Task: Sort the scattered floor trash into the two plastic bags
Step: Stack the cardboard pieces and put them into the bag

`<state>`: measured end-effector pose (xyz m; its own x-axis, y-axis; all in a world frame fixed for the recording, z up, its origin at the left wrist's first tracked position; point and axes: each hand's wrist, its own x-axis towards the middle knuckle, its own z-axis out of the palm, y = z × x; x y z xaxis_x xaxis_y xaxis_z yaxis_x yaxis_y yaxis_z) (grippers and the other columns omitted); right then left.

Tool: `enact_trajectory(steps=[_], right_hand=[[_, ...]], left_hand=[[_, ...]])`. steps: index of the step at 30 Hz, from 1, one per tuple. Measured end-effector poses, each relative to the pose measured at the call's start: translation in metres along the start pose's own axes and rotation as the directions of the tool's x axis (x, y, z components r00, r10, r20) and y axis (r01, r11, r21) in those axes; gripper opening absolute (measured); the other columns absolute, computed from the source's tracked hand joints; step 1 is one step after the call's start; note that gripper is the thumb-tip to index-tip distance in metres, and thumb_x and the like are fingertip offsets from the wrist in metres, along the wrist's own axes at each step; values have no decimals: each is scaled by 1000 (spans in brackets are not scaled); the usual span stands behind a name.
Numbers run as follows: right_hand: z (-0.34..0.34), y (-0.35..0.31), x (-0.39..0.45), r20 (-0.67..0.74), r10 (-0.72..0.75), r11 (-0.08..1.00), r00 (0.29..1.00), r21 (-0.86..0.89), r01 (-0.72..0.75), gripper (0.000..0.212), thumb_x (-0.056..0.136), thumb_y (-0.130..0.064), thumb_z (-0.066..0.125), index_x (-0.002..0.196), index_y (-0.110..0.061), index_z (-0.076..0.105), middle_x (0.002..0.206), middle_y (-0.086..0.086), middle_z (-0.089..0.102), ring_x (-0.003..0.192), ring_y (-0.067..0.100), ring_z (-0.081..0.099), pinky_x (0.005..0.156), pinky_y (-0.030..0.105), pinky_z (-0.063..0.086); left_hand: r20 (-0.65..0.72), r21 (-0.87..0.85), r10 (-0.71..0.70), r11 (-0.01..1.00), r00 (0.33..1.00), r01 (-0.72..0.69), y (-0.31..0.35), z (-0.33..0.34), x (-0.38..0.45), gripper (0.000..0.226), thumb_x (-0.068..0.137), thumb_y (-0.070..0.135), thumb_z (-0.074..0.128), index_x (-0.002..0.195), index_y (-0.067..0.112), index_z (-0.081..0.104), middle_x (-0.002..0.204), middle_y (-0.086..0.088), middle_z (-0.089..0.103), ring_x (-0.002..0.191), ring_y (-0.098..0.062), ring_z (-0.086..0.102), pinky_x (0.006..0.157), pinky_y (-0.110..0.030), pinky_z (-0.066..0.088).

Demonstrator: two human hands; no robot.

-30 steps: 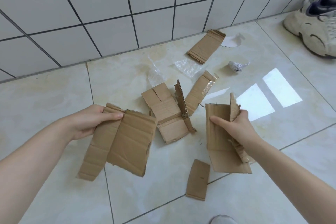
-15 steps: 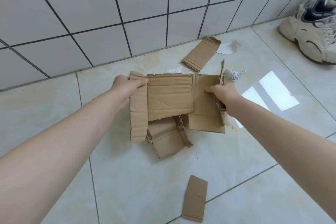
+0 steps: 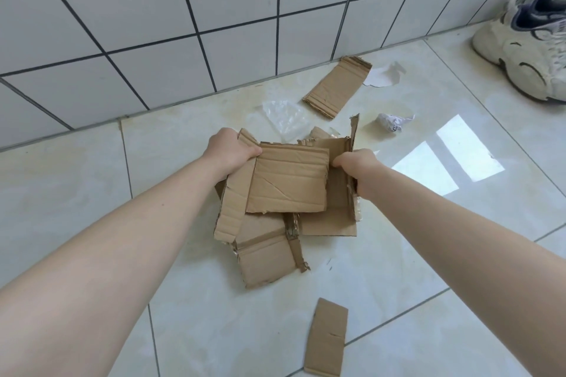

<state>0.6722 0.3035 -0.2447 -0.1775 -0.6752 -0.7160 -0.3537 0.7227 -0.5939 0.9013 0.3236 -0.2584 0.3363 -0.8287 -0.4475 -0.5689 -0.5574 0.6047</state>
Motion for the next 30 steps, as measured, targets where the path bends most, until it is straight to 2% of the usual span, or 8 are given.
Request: enact_trajectory(steps=[3,9,16,18,21,23,27,30], right_hand=[[4,-2,-1,23,-16,999,1000,44,15,15,86,-5,59,101,-4,57,93,15,60,85,30,58,84,42,53],[11,-4,4,70,5,997,998,82,-11,18,84,1,52,100,-5,59,103,19,59,88,30,57,83,39,49],[15,-7,6,208,75,995,975,45,-86,41,77,8,40,115,3,57,118,24,60,101,39,63,94,58,45],[14,-7,3,267,58,996,962,49,-74,45,77,11,37,116,4,57,113,24,62,100,40,65,93,61,46],[14,-4,-1,347,27,993,938,95,-64,46,82,13,34,119,2,58,104,20,64,91,36,65,89,56,51],[13,-1,-2,387,13,987,922,142,-74,41,85,12,33,115,2,60,100,18,66,87,34,66,84,48,56],[11,6,-5,436,11,977,900,185,-102,36,88,12,31,99,2,63,84,15,71,70,29,70,63,39,61],[2,13,-4,426,17,981,904,166,-97,37,88,12,34,109,1,63,92,17,70,74,30,70,63,39,60]], left_hand=[[-4,10,-8,1000,1000,8,-2,-2,-7,36,76,35,76,94,5,66,96,-8,64,87,-23,57,66,-27,38],[15,-61,-44,997,999,45,-18,0,-17,28,75,33,77,77,12,58,94,-8,64,91,-26,62,69,-29,44],[84,-164,-90,981,992,103,-29,-2,-15,32,72,29,81,88,6,66,93,-9,69,90,-26,66,84,-39,56],[99,-191,-90,976,991,108,-28,-3,-15,29,72,28,81,85,7,65,91,-8,69,88,-25,67,82,-37,56],[109,-213,-86,971,990,107,-27,-2,-21,24,76,24,79,73,13,58,81,-4,63,82,-23,63,72,-30,51],[113,-225,-80,969,990,104,-27,-1,-24,22,76,23,79,76,11,60,82,-4,64,81,-22,63,71,-30,50],[129,-245,-74,964,989,104,-31,-1,-27,20,76,23,79,78,12,63,82,-3,66,78,-20,64,67,-27,50],[141,-282,-86,952,986,124,-36,-7,-30,23,74,24,81,80,10,64,82,-4,68,76,-18,66,68,-27,53]])
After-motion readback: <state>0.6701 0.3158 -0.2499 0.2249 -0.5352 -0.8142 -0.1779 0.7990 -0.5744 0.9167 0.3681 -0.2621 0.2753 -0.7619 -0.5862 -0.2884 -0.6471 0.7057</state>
